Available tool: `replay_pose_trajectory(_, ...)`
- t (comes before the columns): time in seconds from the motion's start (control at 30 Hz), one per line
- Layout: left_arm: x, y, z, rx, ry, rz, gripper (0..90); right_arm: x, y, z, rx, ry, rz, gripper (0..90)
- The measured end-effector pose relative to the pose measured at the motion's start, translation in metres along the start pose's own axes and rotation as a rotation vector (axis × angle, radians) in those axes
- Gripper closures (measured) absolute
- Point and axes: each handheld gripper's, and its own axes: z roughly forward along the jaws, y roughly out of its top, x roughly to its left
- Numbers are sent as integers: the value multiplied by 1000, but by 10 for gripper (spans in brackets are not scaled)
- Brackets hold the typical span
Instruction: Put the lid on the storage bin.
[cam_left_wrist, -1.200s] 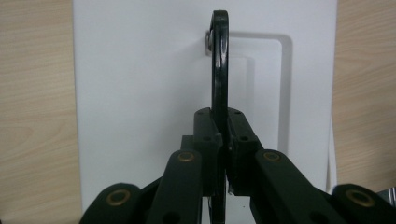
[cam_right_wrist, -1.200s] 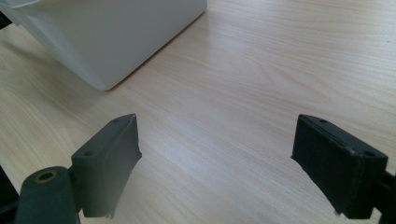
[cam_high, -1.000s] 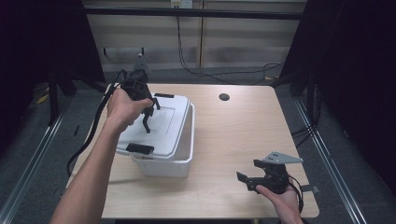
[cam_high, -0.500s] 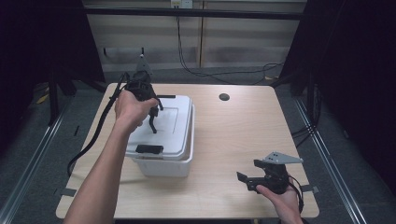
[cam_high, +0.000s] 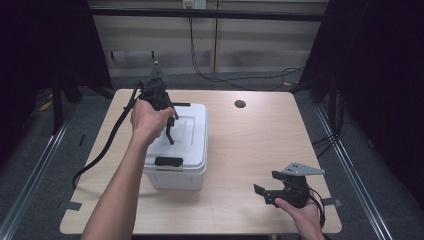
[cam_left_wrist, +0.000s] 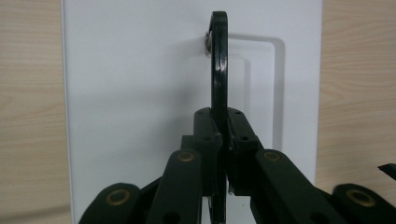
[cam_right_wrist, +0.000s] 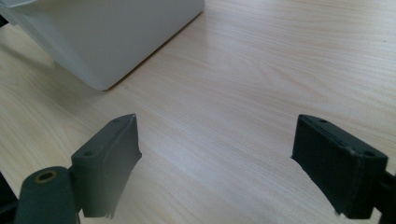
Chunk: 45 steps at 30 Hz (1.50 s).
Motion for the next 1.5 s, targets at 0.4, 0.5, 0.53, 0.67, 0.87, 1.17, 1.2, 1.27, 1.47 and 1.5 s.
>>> replay_pose_trajectory(0.4,-4,-2,9,1,11,-15,844,0,0,0,-1,0,1,148)
replay_pose_trajectory(0.5,-4,-3,9,5,11,-10,843,0,0,0,1,0,-1,148)
replay_pose_trajectory(0.53,-4,-3,9,5,11,-10,844,0,0,0,1,0,-1,148)
replay_pose_trajectory(0.67,-4,-3,10,12,15,-23,844,0,0,0,0,0,-1,148)
replay_pose_trajectory(0.87,-3,-3,14,11,12,-35,840,0,0,0,0,-1,0,148)
replay_pose_trajectory(1.17,0,-2,14,-2,-6,-61,836,0,0,0,-1,-1,0,148)
replay_pose_trajectory(1.2,0,-2,15,-3,-8,-59,836,0,0,0,0,0,-1,148)
replay_pose_trajectory(1.27,0,-3,15,-7,-9,-62,834,0,0,0,1,-1,0,148)
replay_pose_trajectory(1.47,-2,-2,18,-9,-7,-29,791,0,0,0,0,-1,0,148)
replay_pose_trajectory(1.5,-2,-1,17,-2,-2,-9,804,0,0,0,0,0,1,148)
